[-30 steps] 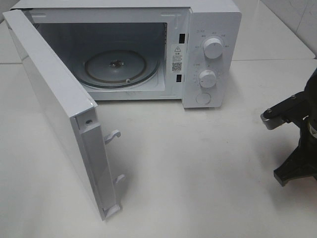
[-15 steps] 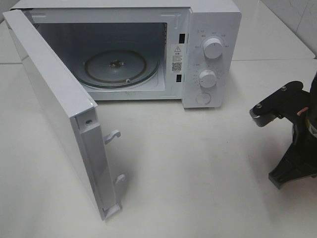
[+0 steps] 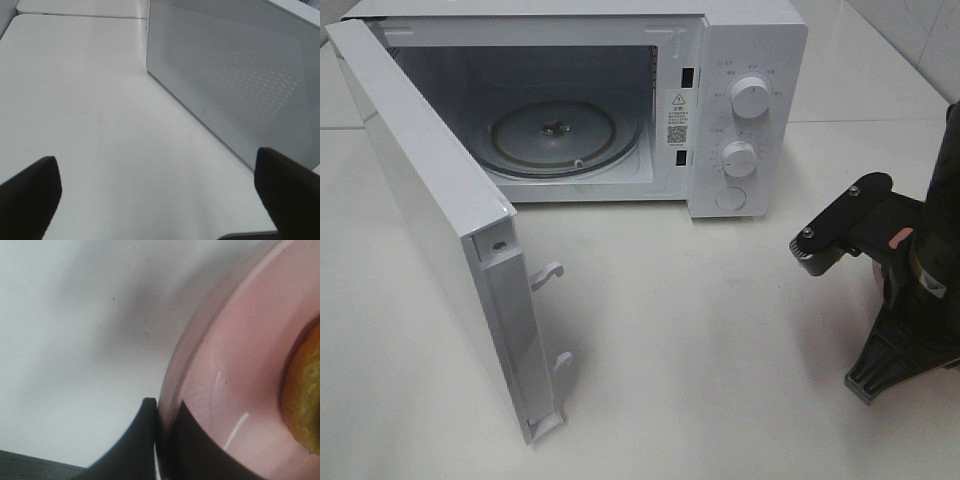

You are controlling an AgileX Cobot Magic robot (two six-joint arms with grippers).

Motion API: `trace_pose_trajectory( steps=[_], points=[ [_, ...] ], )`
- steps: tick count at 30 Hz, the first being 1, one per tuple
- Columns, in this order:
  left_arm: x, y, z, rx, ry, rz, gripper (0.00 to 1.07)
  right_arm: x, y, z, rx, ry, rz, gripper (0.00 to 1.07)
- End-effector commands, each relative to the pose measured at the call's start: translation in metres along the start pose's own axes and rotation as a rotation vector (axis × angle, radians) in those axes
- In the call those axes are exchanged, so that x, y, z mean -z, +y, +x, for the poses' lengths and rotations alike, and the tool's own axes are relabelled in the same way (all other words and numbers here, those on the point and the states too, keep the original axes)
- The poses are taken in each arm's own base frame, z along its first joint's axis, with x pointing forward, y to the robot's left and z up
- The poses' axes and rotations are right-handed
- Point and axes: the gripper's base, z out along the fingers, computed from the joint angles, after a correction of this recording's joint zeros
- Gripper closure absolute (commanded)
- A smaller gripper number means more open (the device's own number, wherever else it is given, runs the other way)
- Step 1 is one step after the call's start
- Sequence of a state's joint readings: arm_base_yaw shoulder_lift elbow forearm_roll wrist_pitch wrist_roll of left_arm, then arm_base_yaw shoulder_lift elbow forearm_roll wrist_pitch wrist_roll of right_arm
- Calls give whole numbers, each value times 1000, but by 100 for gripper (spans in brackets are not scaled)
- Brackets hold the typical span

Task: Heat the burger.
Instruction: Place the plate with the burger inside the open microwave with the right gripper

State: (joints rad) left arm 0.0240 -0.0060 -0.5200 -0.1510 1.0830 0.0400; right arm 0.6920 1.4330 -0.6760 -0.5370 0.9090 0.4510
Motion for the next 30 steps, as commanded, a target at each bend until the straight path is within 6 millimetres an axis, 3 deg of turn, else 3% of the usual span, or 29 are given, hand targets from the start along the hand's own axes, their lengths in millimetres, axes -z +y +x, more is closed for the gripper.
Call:
trace_pose_trajectory(
  steps=[1, 21, 30],
  points=[
    [0, 0, -1, 1, -16, 4, 8, 4, 0, 2, 85, -11, 61, 107],
    [0, 0, -1, 1, -16, 4, 8, 19, 31, 3, 390, -85, 64, 107],
    [0, 0, -1, 1, -16, 4, 8, 19, 31, 2, 458, -93, 62, 107]
  ],
)
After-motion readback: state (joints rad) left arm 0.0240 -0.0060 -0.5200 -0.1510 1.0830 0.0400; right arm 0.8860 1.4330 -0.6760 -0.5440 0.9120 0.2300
